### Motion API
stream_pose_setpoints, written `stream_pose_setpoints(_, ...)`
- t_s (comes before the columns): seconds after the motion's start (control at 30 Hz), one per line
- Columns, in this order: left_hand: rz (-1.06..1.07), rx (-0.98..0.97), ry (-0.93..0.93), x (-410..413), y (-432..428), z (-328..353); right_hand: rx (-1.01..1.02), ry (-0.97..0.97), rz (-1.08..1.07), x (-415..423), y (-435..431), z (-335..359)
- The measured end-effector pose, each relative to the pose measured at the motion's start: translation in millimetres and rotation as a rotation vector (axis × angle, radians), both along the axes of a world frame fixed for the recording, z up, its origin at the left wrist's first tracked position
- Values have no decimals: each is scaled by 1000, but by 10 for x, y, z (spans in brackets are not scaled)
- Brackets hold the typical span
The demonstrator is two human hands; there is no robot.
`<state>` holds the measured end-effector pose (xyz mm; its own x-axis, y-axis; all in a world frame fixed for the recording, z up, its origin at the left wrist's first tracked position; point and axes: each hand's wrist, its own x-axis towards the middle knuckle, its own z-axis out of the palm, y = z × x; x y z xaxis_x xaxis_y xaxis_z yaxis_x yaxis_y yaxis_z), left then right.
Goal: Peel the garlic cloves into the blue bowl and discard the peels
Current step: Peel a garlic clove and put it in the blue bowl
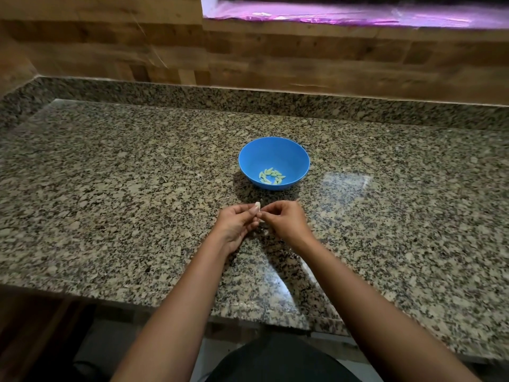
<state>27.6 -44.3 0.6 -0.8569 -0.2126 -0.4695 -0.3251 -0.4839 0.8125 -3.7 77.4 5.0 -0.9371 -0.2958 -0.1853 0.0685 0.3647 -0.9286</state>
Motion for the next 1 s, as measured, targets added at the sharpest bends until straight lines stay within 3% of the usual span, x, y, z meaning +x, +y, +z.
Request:
stream_pose_setpoints(0.13, -5, -25, -24, -8, -12, 25, 30, 44, -10, 1, -13, -15)
stream_pose_setpoints(0.27, 2, -108, -10, 12, -15, 39, -50, -37, -18, 5, 49, -4)
stream_pose_setpoints(0.33, -43, -314, -29, 22, -12, 20, -84, -102, -24, -12, 91, 12)
stream_pose_setpoints(0.43, -117, -807, -83, 29, -37, -40, -186, -253, 1, -32, 145, 48)
stream_pose_setpoints(0.5, -141, -944, -65, 46, -26, -55, -329, -389, 13, -30, 198, 84)
stream_pose_setpoints(0.6, -118, -860, 49, 61, 18, 1, -431, -515, 67, -32, 308, 130)
stream_pose_setpoints(0.73, -229, -467, 190, 71, 72, 168, -486, -612, 140, -56, 405, 148)
stream_pose_setpoints(1.0, -208, -472, 247, 26, 217, 109, -579, -581, 18, -33, 456, 153)
